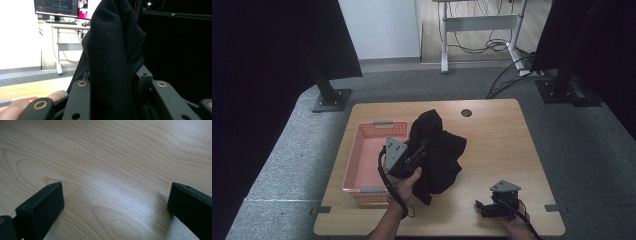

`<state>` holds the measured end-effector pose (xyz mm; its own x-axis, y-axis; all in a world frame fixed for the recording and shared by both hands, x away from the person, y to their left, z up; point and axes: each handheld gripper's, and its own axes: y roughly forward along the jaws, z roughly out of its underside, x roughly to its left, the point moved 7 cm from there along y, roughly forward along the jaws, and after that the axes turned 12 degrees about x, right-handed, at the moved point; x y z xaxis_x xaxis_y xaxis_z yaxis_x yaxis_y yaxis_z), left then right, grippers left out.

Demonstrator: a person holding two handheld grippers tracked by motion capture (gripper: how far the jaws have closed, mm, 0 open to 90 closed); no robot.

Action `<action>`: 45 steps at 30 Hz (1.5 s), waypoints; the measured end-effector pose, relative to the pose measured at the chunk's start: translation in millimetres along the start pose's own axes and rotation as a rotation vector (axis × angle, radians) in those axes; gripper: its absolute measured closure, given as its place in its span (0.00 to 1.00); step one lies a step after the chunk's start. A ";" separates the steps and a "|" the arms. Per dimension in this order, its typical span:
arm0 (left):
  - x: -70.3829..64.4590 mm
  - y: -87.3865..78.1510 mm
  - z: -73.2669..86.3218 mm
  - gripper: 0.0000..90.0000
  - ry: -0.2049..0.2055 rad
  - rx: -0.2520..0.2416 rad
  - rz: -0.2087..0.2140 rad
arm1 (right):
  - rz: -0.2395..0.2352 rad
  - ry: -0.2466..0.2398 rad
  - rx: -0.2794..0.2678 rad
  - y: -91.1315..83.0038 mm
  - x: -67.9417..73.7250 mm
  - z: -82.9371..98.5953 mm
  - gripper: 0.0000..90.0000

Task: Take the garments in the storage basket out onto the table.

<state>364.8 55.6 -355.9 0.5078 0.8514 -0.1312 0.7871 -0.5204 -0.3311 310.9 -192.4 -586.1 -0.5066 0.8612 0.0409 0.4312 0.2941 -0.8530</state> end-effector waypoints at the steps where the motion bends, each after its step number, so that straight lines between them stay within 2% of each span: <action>1: -0.6 0.9 0.7 0.73 -0.001 0.002 0.001 | 0.000 0.000 0.000 0.0 0.0 0.0 0.00; 24: -11.9 16.0 11.5 0.73 0.004 0.036 0.017 | 0.000 0.000 0.000 0.0 0.1 0.0 0.00; 36: -20.7 33.9 26.9 0.73 -0.008 0.082 0.027 | -0.001 0.000 0.001 0.0 0.2 0.0 0.00; 45: -21.7 43.6 36.9 0.73 -0.021 0.111 0.026 | -0.002 0.000 0.000 0.0 0.3 0.1 0.00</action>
<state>375.1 16.8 -402.0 0.5194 0.8394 -0.1598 0.7296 -0.5331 -0.4284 310.7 -192.1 -586.1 -0.5070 0.8609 0.0424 0.4300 0.2952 -0.8532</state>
